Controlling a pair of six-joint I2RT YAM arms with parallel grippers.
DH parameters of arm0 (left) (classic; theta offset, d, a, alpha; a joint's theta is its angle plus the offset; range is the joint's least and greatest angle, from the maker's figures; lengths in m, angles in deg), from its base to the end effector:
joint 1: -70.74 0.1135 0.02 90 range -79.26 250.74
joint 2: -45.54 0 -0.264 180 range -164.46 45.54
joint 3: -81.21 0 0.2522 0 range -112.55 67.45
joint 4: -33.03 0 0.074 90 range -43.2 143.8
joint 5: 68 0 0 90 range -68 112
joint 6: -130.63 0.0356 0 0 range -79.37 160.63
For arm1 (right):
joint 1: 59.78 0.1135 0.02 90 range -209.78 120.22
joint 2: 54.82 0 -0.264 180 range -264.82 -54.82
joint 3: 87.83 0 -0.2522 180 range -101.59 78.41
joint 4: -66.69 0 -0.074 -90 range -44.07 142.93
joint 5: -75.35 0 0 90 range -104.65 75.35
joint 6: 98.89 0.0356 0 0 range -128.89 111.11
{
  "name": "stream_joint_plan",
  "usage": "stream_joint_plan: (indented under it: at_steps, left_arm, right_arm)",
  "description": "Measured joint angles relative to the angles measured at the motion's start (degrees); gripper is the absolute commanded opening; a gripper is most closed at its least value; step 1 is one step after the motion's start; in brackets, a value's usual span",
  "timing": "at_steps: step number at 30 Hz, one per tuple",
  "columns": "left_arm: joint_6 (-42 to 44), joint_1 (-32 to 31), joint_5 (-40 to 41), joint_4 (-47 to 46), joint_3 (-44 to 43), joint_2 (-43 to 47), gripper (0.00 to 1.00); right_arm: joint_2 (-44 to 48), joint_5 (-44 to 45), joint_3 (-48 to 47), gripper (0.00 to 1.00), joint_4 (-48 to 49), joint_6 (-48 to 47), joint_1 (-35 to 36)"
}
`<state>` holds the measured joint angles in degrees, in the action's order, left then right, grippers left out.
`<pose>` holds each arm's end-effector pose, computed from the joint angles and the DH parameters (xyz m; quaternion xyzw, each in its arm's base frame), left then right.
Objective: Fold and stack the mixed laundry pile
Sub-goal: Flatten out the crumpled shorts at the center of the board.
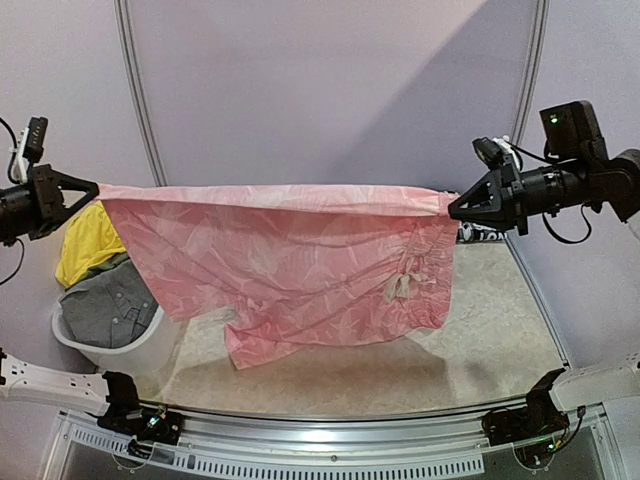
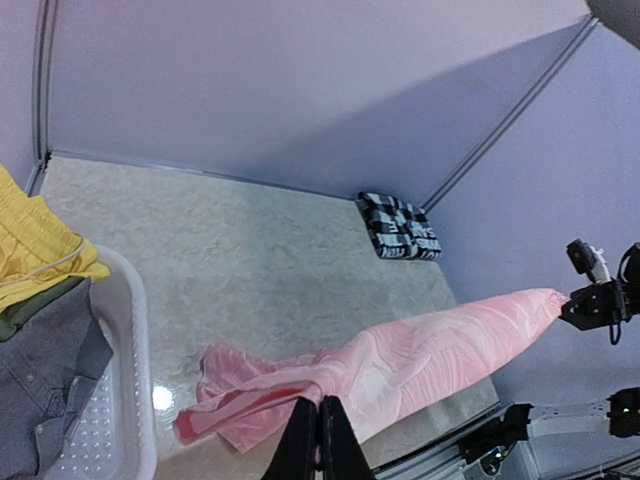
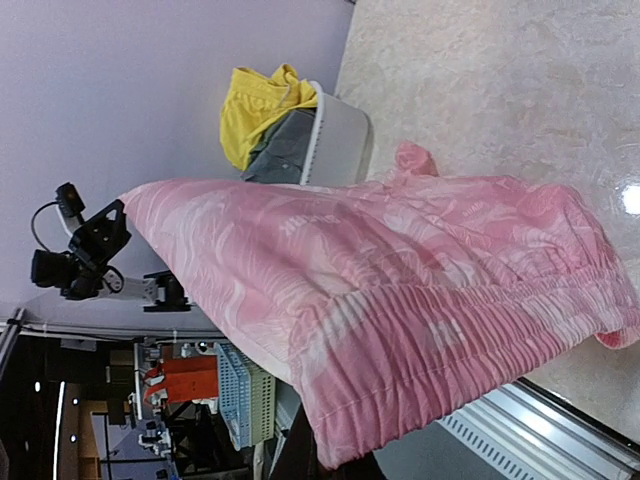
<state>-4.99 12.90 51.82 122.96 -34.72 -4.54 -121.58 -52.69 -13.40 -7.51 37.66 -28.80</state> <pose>0.0413 -0.0325 0.5033 -0.0529 0.8211 -0.2790 0.4951 0.1564 0.1195 0.4550 -0.0343 0.8526 0.4973 0.1568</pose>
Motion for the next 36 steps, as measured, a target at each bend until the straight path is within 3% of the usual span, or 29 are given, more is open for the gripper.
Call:
stream_joint_plan:
  at_steps: [10, 16, 18, 21, 23, 24, 25, 26, 27, 30, 32, 36]
  left_arm:
    - [6.8, 0.11, -10.91, -3.78, -9.16, -0.74, 0.0]
    - [9.22, 0.31, -2.51, -3.82, -20.65, -12.37, 0.0]
    - [9.22, 3.45, 0.76, -3.39, -24.48, -19.15, 0.0]
    - [8.79, 12.92, -0.9, -4.11, -23.65, -28.89, 0.0]
    - [8.48, 19.3, -3.34, -6.75, -18.82, -35.52, 0.0]
    - [8.2, 22.03, -4.85, -8.5, -16.13, -39.41, 0.06]
    - [7.96, 24.44, -6.64, -10.56, -13.6, -43.98, 0.23]
    - [7.58, 26.58, -8.57, -12.37, -11.58, -49.05, 0.45]
    - [7.78, 27.98, -10.03, -13.55, -10.54, -53.31, 0.6]
    - [7.74, 31.32, -14.14, -14.99, -10.4, -67.43, 0.91]
    - [8.28, 32.15, -15.1, -14.58, -10.34, -73.02, 0.99]
    - [8.83, 31.15, -17.0, -14.71, -8.0, -71.36, 0.99]
  right_arm:
    - [5.09, -2.82, -10.73, 0.0, 2.05, 7.37, 0.02]
    - [2.14, 4.42, -12.09, 0.0, 2.4, 10.54, -0.42]
    - [-1.99, 7.63, -11.65, 0.0, 2.36, 10.8, -2.93]
    - [-9.44, 10.56, -8.9, 0.0, 4.57, 10.82, -9.11]
    - [-16.7, 11.65, -5.99, 0.15, 8.0, 10.78, -13.86]
    - [-20.39, 11.8, -5.29, 0.32, 9.22, 10.73, -15.74]
    - [-24.92, 11.93, -5.18, 0.43, 10.67, 10.29, -17.53]
    - [-29.81, 11.91, -5.55, 0.48, 12.15, 10.03, -18.93]
    - [-33.75, 11.93, -6.51, 0.51, 12.7, 9.57, -19.76]
    - [-47.84, 11.5, -12.39, 0.61, 13.29, 6.56, -21.38]
    - [-53.2, 11.43, -13.31, 0.69, 13.33, 4.5, -21.51]
    - [-54.53, 12.13, -12.9, 0.71, 10.91, 1.99, -21.53]
